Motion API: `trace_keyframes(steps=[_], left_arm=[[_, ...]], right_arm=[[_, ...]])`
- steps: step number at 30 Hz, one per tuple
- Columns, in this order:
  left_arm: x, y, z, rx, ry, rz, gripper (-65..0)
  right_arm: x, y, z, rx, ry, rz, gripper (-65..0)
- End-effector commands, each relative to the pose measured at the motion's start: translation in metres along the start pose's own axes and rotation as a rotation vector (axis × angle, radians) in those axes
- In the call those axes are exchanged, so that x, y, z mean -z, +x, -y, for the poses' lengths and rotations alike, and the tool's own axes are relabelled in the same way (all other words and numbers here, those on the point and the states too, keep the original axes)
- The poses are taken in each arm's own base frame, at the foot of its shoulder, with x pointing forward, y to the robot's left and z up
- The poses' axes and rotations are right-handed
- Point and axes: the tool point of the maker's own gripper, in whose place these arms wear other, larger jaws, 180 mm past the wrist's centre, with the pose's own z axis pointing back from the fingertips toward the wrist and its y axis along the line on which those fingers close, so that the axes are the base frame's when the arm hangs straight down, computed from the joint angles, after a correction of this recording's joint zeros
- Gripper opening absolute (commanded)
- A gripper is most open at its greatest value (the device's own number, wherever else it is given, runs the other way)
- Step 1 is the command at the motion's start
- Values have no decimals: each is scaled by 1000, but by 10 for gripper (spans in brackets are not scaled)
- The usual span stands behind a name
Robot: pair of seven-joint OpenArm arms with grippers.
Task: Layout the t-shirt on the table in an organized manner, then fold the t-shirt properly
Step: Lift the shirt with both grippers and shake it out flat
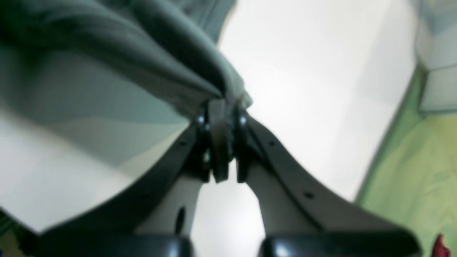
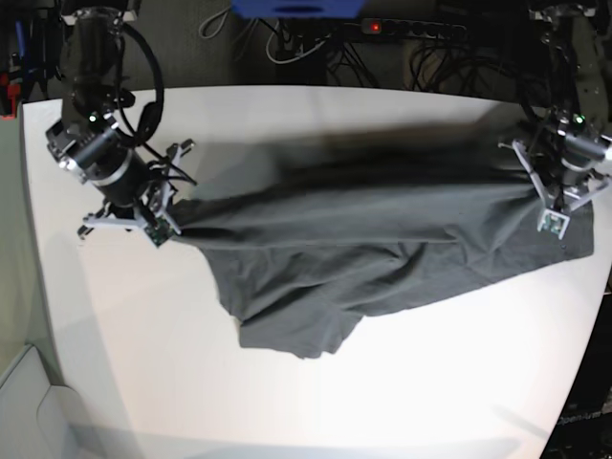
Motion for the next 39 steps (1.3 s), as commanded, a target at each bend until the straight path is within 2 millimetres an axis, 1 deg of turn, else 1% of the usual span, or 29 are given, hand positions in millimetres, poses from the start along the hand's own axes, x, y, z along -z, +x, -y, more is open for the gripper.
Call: trace_keyframes(steps=[1,4,6,8,10,13,14,17,19,20,21,23,27,28,30,32,35,37,39], left_arm=[[-5,8,-10,11,33,31,-644],[-4,-10,-3,27,16,-17,-644],[-4,-21,0,101,-6,-46,-644],[-3,-27,11,197,-51,-65,-642],[-4,-34,17,265,-82,-81,-641],[-5,-44,22,295,-104,-103,-641],[-5,-44,20,307,-103,-105,-641],[-5,-44,17,313,-94,-106,-641],[-5,-41,14,304,-84,-99,-641],[-6,-41,8,292,-70,-100,-641],[-6,-42,1,274,-54,-103,-642],[-8,-37,-15,224,-10,-90,-643],[-10,-29,-39,111,51,-59,-644],[-8,-31,-44,91,59,-64,-644],[-1,-32,-50,59,59,-71,-644],[7,-34,-51,37,46,-85,-644],[18,-45,-48,13,19,-123,-642],[24,-48,-45,4,5,-117,-641],[28,-48,-43,-5,-8,-104,-641]], right_arm=[[-4,7,6,-19,-15,35,-650],[-9,-12,-4,-44,16,4,-650],[-12,-22,-6,-64,29,-9,-650],[-15,-30,-6,-84,35,-27,-650],[-17,-36,-4,-103,36,-47,-650],[-21,-46,-3,-131,44,-76,-650],[-22,-49,-2,-143,46,-85,-650],[-21,-47,-5,-171,62,-84,-650],[-20,-42,1,-152,39,-69,-650],[-19,-37,6,-135,21,-54,-650],[-17,-29,9,-117,6,-35,-650],[-11,-9,13,-79,-17,20,-650],[-3,32,22,-26,-52,124,-649],[-1,38,23,-16,-58,138,-649],[11,44,25,-16,-73,124,-649],[25,44,20,-40,-65,90,-649],[45,32,5,-78,-21,22,-649],[60,17,-8,-82,25,-30,-649],[71,16,-13,-62,50,-44,-649]])
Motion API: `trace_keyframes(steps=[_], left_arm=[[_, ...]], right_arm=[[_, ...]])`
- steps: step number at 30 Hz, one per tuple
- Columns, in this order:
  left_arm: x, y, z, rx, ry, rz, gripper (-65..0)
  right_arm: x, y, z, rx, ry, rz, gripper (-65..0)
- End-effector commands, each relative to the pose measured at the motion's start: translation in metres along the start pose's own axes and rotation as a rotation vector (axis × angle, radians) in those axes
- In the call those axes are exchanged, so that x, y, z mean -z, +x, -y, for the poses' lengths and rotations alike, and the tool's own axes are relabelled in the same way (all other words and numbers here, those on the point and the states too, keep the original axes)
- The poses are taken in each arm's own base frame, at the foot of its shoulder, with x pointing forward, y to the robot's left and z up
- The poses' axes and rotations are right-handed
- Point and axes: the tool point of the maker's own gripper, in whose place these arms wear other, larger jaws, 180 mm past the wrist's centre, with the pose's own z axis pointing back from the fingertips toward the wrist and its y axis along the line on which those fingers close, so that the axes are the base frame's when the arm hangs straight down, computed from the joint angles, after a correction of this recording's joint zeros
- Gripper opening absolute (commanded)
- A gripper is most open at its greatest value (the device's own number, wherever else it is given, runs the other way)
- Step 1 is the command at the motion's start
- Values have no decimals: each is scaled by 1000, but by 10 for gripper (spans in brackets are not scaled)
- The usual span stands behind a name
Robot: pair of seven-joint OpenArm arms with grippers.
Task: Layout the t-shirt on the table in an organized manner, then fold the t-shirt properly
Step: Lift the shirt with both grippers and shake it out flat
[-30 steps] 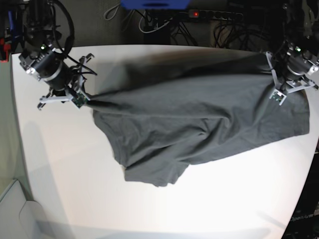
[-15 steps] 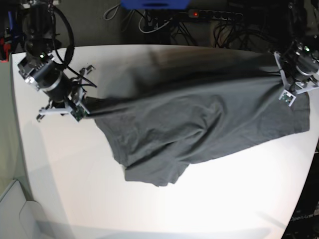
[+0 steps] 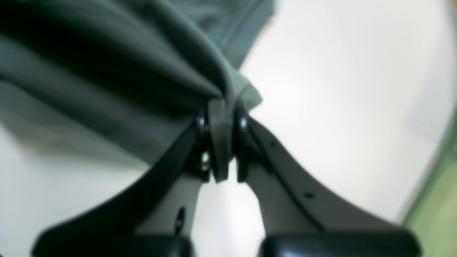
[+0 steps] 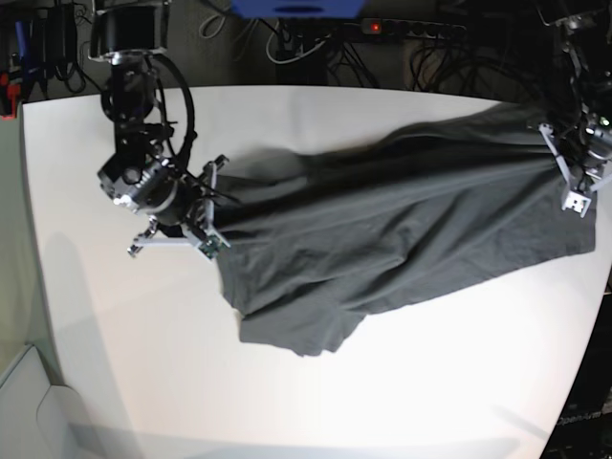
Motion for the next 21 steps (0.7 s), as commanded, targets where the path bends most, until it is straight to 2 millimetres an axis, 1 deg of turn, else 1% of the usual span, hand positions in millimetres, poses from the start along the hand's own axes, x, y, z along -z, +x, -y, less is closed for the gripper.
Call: trace_keyframes(steps=[1,4,6,7,8,13,14,15,18,20,21], left_arm=[[-3,6,-10,0,30,23,-641],[2,2,-7,-12,14,16,-638],[5,-2,-6,-17,7,3,-605],[6,-2,-6,-17,6,2,-569],[5,-1,-6,-16,8,5,-521],[1,3,-9,-12,20,21,-199],[-1,5,-10,-10,25,27,-153],[-3,8,-11,-4,32,37,-122],[-10,16,-13,5,46,63,-93],[-15,21,-14,9,57,82,-91],[-17,23,-15,12,61,88,-91]], right_arm=[[-1,18,15,8,-36,51,-649],[8,18,15,19,-19,37,-648],[8,21,17,19,-23,43,-631],[8,21,18,19,-24,44,-611],[6,25,21,16,-33,52,-584],[-3,33,29,5,-65,77,-390],[-8,35,31,1,-76,85,-355],[-12,33,32,5,-88,87,-321],[-32,22,43,49,-147,97,-269],[-39,10,39,61,-154,83,-265],[-41,6,34,61,-148,75,-265]])
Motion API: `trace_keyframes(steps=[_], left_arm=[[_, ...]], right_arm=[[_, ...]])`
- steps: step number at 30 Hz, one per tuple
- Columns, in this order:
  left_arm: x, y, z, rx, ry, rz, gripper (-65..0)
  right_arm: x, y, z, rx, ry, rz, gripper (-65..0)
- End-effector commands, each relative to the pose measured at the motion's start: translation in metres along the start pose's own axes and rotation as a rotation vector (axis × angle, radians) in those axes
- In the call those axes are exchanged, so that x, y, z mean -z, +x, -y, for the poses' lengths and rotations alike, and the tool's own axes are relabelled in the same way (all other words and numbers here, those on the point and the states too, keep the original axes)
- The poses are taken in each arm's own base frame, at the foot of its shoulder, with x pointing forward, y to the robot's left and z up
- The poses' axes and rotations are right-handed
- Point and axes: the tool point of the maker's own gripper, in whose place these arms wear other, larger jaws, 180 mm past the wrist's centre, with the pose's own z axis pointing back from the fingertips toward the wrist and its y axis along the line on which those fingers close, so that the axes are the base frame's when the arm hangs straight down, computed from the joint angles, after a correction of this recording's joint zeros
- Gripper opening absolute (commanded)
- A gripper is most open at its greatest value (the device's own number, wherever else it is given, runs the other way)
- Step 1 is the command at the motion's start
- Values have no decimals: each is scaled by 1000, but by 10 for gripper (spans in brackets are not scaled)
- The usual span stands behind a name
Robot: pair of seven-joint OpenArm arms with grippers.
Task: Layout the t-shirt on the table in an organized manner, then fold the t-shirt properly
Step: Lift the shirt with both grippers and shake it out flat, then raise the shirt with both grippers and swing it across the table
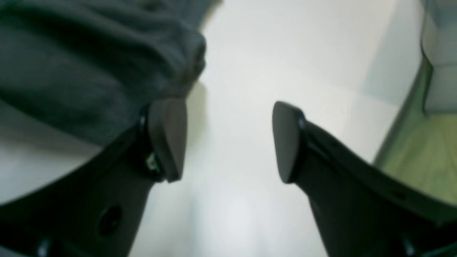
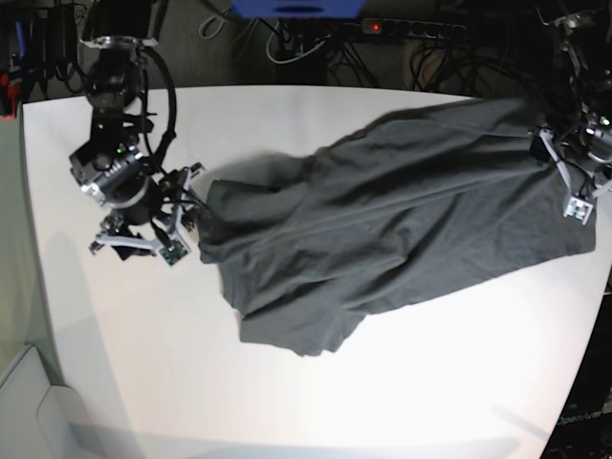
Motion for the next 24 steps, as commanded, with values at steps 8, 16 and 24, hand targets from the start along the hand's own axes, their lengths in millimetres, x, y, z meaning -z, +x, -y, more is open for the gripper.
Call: trace_keyframes(steps=[8,16,24], left_arm=[[-12,15,-13,15,47,50,-92],[-12,15,-13,14,48,49,-92],[-16,8,-27,-22,80,43,-92]], right_arm=[[-5,-11,-45,72,105,16,-265],[4,-12,-65,116,156,1,-265],[17,-24,-85,149,216,-39,-265]])
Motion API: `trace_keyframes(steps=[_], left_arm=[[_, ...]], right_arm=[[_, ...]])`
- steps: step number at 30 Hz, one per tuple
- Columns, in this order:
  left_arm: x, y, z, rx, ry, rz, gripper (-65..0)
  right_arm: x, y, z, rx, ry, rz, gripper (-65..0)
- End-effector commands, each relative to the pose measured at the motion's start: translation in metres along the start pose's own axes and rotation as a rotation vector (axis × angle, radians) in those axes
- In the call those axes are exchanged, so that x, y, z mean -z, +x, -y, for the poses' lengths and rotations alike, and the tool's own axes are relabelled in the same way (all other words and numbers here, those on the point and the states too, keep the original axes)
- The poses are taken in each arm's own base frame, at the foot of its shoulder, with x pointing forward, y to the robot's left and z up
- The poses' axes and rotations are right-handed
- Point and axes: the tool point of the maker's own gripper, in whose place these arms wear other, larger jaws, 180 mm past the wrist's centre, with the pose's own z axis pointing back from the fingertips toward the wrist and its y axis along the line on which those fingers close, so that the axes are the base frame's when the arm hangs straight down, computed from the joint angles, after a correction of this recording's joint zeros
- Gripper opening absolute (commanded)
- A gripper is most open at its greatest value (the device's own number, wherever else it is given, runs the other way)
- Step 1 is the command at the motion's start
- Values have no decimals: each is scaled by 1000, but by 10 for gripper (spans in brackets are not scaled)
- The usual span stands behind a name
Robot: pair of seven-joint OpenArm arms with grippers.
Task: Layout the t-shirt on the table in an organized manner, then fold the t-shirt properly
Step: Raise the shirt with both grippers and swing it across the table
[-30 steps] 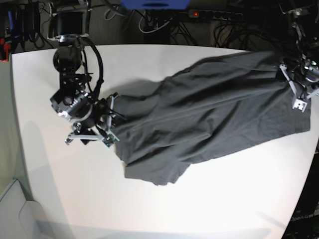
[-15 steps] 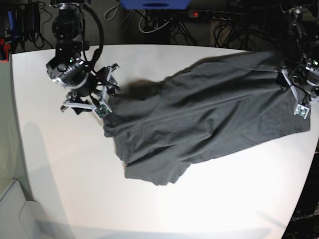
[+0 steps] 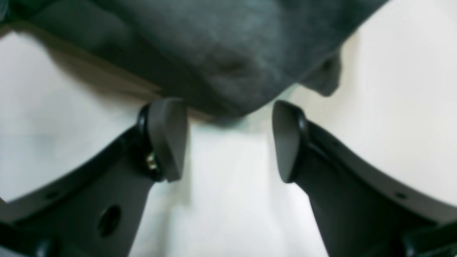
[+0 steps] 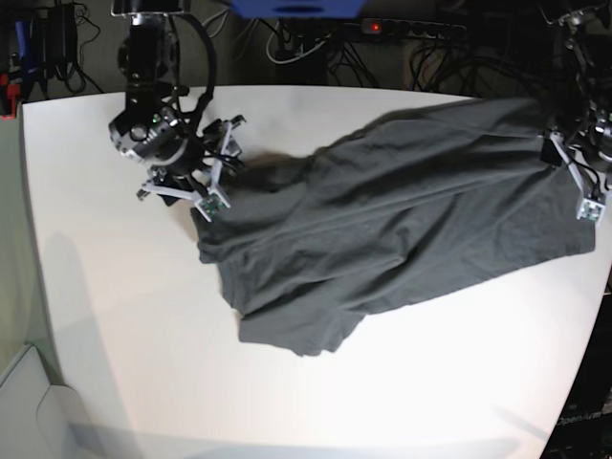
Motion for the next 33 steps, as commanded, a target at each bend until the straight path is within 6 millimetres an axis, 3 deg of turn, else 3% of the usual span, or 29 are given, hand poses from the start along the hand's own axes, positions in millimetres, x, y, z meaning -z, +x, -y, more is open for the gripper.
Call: trace_keyframes(steps=[1,6,14,17,25,33], left_arm=[[-5,8,-11,8,33,26,-92],[-5,8,-11,8,33,26,-92],[-5,8,-11,8,33,25,-92],[-5,9,-11,7,33,29,-92],[-6,25,-17,-6,46,67,-89],[-8,49,-28,-33,66,118,-88]], right_arm=[[-1,15,5,0,-12,47,-266],[10,17,8,8,1,36,-303],[11,28,8,13,2,58,-584],[1,31,11,10,-22,76,-650],[-59,20,-1,-49,-96,118,-650],[-70,-39,-31,-106,-17,-15,-650]])
